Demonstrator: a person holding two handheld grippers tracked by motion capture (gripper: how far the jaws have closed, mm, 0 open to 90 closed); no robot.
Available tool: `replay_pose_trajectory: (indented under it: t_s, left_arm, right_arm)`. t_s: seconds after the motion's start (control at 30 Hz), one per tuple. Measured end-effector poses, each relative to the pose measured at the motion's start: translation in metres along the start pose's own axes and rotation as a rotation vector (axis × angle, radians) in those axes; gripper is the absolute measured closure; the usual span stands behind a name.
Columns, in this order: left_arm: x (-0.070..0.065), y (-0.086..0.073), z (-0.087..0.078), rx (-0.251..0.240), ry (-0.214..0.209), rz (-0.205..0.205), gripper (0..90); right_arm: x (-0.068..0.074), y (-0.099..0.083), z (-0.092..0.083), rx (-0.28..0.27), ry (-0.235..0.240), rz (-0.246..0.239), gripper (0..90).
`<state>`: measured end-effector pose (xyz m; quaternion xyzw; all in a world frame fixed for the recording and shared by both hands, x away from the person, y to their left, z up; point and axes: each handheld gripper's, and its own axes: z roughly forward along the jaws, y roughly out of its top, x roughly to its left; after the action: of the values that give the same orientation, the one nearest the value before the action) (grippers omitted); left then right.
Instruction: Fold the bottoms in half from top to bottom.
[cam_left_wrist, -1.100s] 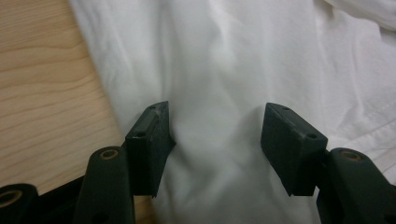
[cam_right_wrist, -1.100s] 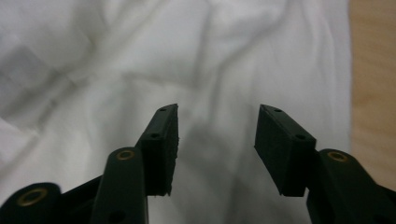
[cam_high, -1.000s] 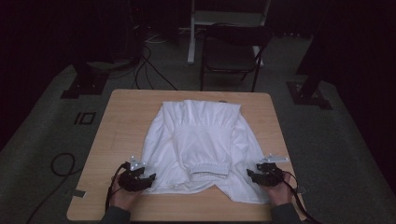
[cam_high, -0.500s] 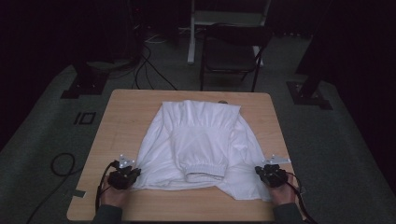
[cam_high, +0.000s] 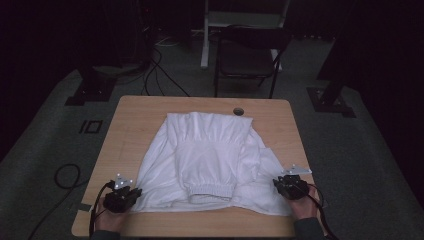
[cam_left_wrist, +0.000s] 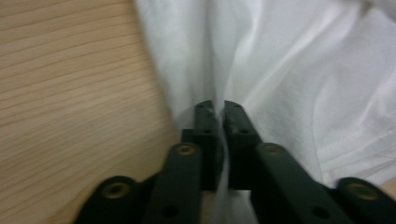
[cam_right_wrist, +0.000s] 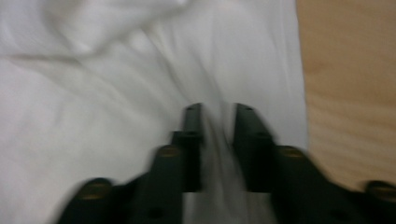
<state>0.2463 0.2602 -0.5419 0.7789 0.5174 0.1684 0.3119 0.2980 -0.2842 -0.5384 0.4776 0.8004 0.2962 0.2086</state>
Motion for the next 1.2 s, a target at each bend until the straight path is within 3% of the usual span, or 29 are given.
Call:
replay_pose_trajectory:
  t_s: [0.1, 0.17, 0.23, 0.4, 0.47, 0.53, 0.57, 0.67, 0.8, 0.9, 1.03, 1.07, 1.1, 1.17, 1.2]
  left_arm:
    - [-0.001, 0.005, -0.008, -0.070, -0.022, -0.009, 66.4]
    - [0.000, 0.011, -0.009, -0.096, -0.024, -0.012, 63.4]
    - [-0.003, 0.017, -0.007, -0.097, -0.019, -0.008, 62.4]
    - [-0.013, 0.029, 0.013, -0.055, -0.037, 0.054, 61.5]
    - [-0.014, 0.030, 0.022, -0.022, -0.041, 0.061, 61.4]
    - [-0.015, 0.030, 0.029, 0.009, -0.047, 0.063, 60.4]
    - [-0.015, 0.030, 0.030, 0.009, -0.046, 0.059, 60.3]
    - [-0.011, 0.029, 0.029, 0.007, -0.052, 0.023, 60.4]
    - [-0.009, 0.026, 0.027, 0.006, -0.042, 0.011, 60.6]
    - [-0.008, 0.024, 0.027, -0.008, -0.040, 0.003, 62.7]
    - [-0.006, 0.024, 0.027, -0.007, -0.054, -0.023, 61.6]
    - [-0.007, 0.025, 0.027, -0.005, -0.058, -0.025, 59.5]
    - [-0.008, 0.025, 0.027, -0.009, -0.057, -0.023, 57.2]
    - [-0.008, 0.026, 0.027, -0.016, -0.041, -0.010, 54.7]
    - [-0.007, 0.026, 0.027, -0.028, -0.037, -0.019, 54.2]
  right_arm:
    - [0.012, 0.013, -0.004, -0.077, 0.059, -0.016, 60.3]
    - [0.019, 0.025, -0.004, -0.123, 0.137, -0.021, 59.1]
    - [0.027, 0.038, 0.000, -0.137, 0.187, -0.028, 58.5]
    - [0.042, 0.063, 0.021, -0.115, 0.238, -0.051, 58.2]
    - [0.044, 0.066, 0.032, -0.083, 0.253, -0.050, 65.8]
    - [0.045, 0.065, 0.040, -0.032, 0.274, -0.054, 84.4]
    - [0.046, 0.063, 0.040, -0.015, 0.275, -0.053, 88.9]
    - [0.049, 0.052, 0.031, -0.001, 0.281, -0.069, 89.9]
    - [0.046, 0.037, 0.010, 0.007, 0.279, -0.081, 89.9]
    - [0.040, 0.023, -0.003, 0.026, 0.247, -0.074, 89.9]
    - [0.034, 0.010, -0.005, 0.067, 0.249, -0.045, 89.3]
    - [0.034, 0.010, -0.005, 0.053, 0.261, -0.044, 86.7]
    - [0.033, 0.011, -0.006, 0.020, 0.258, -0.038, 76.6]
    - [0.033, 0.016, -0.008, -0.037, 0.234, -0.045, 61.5]
    - [0.033, 0.019, -0.007, -0.053, 0.225, -0.045, 58.4]
